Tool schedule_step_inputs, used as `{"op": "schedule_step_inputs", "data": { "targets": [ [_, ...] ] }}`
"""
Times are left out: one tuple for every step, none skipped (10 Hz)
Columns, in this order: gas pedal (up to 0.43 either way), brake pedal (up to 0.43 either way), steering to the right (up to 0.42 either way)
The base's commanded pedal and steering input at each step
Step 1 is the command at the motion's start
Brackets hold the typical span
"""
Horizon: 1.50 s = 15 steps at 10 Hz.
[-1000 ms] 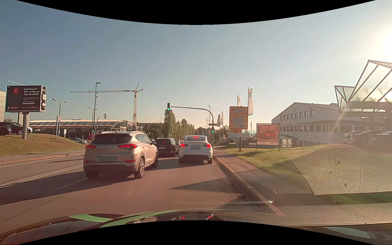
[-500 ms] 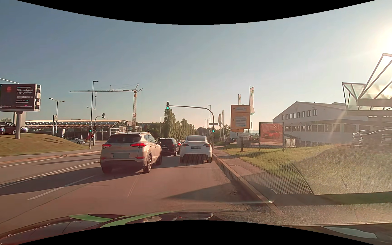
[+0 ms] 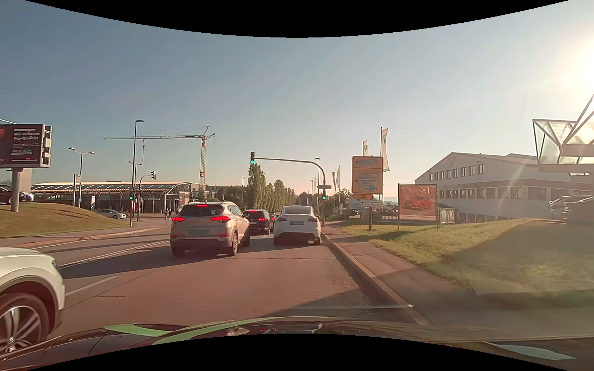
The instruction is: Follow the waypoints while adhering to traffic rules and regulations
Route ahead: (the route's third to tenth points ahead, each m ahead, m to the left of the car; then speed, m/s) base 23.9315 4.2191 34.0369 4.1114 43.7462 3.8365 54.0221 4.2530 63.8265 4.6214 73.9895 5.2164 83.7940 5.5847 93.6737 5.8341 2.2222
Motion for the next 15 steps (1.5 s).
{"op": "schedule_step_inputs", "data": {
  "targets": [
    [0.000,0.000,0.000],
    [0.000,0.000,0.001],
    [0.000,0.000,0.001],
    [0.000,0.000,0.001],
    [0.000,0.000,0.002],
    [0.000,0.000,0.002],
    [0.000,0.000,0.002],
    [0.000,0.000,0.002],
    [0.000,0.000,0.002],
    [0.000,0.000,0.002],
    [0.000,0.000,0.001],
    [0.000,0.000,0.001],
    [0.000,0.000,0.001],
    [0.000,0.000,0.002],
    [0.000,0.000,0.002]
  ]
}}
